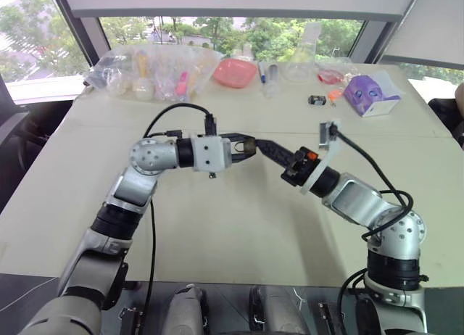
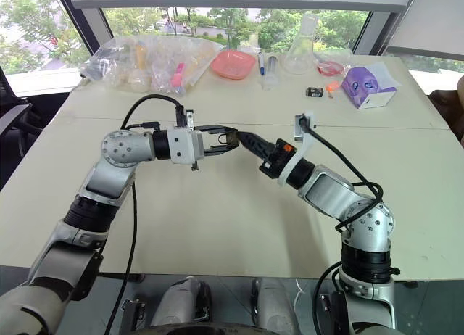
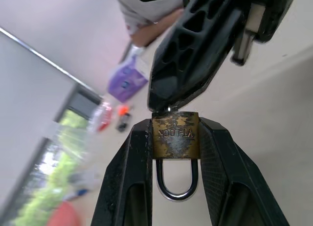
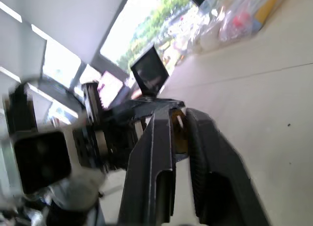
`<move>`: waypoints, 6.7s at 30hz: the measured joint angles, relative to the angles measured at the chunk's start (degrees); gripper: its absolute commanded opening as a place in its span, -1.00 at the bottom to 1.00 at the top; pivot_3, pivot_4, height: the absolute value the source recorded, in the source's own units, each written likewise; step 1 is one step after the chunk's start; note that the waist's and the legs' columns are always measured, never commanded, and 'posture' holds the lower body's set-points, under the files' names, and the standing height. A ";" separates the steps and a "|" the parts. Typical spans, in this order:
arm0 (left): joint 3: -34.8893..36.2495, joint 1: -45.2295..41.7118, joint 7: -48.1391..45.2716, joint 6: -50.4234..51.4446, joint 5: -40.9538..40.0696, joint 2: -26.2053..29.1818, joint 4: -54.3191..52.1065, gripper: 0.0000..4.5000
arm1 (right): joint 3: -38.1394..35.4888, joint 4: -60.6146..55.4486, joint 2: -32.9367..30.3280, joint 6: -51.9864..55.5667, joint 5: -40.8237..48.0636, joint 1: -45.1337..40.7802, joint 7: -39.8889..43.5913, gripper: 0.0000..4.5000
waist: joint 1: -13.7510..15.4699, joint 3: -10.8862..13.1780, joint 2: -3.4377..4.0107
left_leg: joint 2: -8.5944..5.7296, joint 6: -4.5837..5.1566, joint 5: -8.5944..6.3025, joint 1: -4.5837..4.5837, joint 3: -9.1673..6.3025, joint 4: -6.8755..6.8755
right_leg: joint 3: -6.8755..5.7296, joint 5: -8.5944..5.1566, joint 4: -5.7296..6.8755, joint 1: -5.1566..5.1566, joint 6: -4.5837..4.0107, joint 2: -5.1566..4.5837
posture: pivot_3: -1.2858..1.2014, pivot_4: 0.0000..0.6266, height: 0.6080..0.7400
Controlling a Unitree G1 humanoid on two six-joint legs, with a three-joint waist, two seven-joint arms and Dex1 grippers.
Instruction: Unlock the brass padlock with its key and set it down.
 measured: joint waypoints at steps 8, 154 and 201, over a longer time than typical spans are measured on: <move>0.03 -0.43 11.90 -11.35 9.11 -0.35 4.24 -0.68 | 0.99 1.05 1.61 -4.28 7.84 -0.62 -6.90 -0.96 | -0.04 0.00 0.00 | 0.04 0.00 0.00 0.00 0.05 -0.01 | 0.00 0.00 0.00 -0.01 0.00 0.00 | 0.03 -0.52 0.99; 8.88 0.74 -5.20 44.77 -28.05 -1.41 -1.99 0.99 | 5.05 -0.41 -5.11 1.44 -18.69 -5.88 15.95 -1.00 | -0.04 0.05 0.08 | 0.04 -0.19 0.11 -0.04 0.08 -0.05 | 0.03 0.00 0.01 -0.12 0.01 0.02 | 0.03 -0.52 0.99; 13.82 12.92 -3.78 64.17 -36.86 8.67 -16.28 1.00 | 7.05 23.62 -1.12 6.56 -33.49 -9.52 6.50 0.04 | -0.37 0.10 0.14 | 0.09 -0.20 0.11 -0.04 0.00 -0.10 | 0.07 0.00 0.03 -0.20 0.00 0.01 | 0.03 -0.52 0.99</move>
